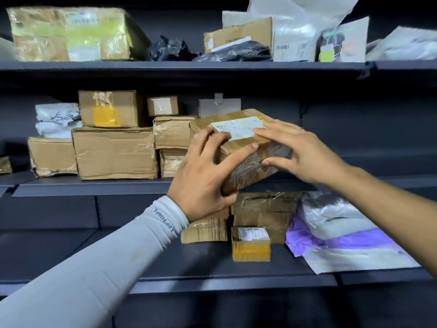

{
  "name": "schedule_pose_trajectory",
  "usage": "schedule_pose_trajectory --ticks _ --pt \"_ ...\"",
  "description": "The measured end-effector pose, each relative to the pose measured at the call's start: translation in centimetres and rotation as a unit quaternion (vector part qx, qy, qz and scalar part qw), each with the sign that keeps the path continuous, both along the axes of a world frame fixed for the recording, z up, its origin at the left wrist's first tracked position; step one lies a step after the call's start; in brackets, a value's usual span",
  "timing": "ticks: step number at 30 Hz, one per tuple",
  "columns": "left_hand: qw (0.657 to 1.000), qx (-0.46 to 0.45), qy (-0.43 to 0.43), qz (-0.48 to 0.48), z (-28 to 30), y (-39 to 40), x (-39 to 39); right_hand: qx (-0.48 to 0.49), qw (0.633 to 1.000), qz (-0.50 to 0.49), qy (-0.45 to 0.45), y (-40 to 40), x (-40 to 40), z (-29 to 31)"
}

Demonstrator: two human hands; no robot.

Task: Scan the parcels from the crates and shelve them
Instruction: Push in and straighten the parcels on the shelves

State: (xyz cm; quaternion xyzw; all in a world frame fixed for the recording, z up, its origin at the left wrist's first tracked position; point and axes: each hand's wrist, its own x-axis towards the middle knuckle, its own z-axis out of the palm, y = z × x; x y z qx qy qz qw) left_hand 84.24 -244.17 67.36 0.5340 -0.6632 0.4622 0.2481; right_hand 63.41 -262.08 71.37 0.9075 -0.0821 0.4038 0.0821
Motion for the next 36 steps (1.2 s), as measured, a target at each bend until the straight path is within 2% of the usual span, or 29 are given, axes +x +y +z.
schedule_pose_trajectory --ticks 11,15,23,26,28,30,32,36 --pt "0.993 0.033 0.012 0.108 -1.8 -6.9 -2.0 0.02 0.997 -0.061 0.048 -6.7 0.5 -2.1" --pt "0.991 0.029 0.043 0.123 -2.7 -8.8 -2.1 0.032 0.997 -0.051 0.048 -7.7 1.8 -2.0" --pt "0.997 0.027 0.054 0.052 -2.3 -10.5 0.0 0.079 0.987 -0.113 0.083 -9.5 3.9 -1.2" --pt "0.996 0.026 0.051 0.069 -2.4 -11.5 0.3 0.099 0.981 -0.132 0.097 -10.2 5.1 -1.5" --pt "0.994 0.03 0.044 0.097 -2.4 -12.4 0.1 0.147 0.973 -0.159 0.081 -10.3 6.1 -1.8" --pt "0.992 0.037 0.05 0.114 -2.3 -13.5 -0.1 0.208 0.965 -0.156 0.025 -9.9 7.0 -2.3" --pt "0.989 0.047 0.069 0.122 -2.2 -14.4 0.1 0.29 0.953 -0.086 -0.026 -9.3 7.9 -3.0" --pt "0.987 0.063 0.082 0.124 -2.8 -15.7 1.3 0.456 0.885 0.071 -0.061 -8.0 8.1 -3.9"
